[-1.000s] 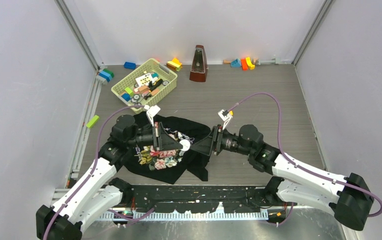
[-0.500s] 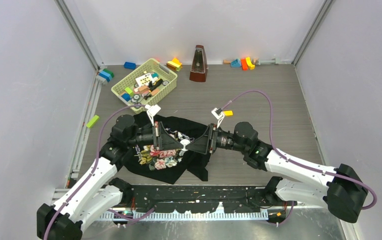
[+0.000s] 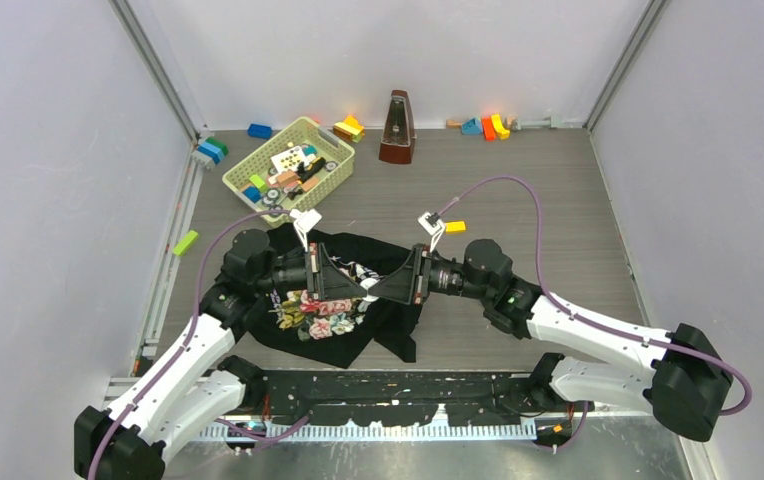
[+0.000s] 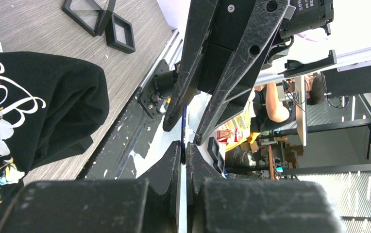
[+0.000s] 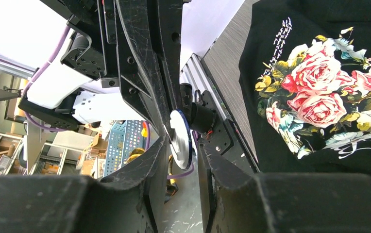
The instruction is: Remove the brooch from the garment
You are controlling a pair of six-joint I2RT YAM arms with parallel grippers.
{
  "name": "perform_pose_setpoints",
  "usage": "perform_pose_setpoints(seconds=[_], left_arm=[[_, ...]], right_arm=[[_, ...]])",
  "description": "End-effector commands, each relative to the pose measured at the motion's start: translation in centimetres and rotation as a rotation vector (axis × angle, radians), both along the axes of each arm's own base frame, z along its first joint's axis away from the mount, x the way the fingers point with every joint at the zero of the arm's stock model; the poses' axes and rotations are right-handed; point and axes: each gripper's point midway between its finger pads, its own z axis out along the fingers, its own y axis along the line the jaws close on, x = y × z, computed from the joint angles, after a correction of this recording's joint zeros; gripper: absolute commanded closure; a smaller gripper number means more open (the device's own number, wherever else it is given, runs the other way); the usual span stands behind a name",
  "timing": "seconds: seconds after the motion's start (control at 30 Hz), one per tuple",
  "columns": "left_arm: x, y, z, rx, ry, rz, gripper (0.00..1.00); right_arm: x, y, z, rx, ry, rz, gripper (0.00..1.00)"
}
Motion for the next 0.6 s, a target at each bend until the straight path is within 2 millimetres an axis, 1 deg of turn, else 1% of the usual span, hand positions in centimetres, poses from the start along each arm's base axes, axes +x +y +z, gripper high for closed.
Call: perform_pose_setpoints(seconds=[0.0,0.13,0.23,0.27,0.47,0.57], left_arm=[[-0.7,-0.1,1.3,-0.039,-0.067,-0.042,1.00],[-0.7,0.0,1.4,-0.040,-0.073,-0.041,1.00],[-0.7,0.0,1.5,-0.042,-0.078,-0.040,1.00],[-0.8,0.0,1.5,-0.042,-0.079,-0.040,1.00],[-0.7,0.0,1.5,-0.040,-0.082,-0.035,1.00],[-0.7,0.0,1.5,-0.040,-0.085,-0.034,1.00]], right_arm=[[0.5,0.4,1.6,0.017,-0.031,-0.012,0.67],[0.6,0.5,1.2,-0.001,-0.015,-0.014,0.69],[1.0,0.5,0.8,-0.029,0.001,-0.034,0.72],[1.0,0.4,0.3,-0.049,0.012,-0.036,0.72],[1.4,0.4,-0.7,-0.091,0.042,-0.055,0.75],[1.8,0.0,-1.4,-0.123,0.061,-0.092,0.78]])
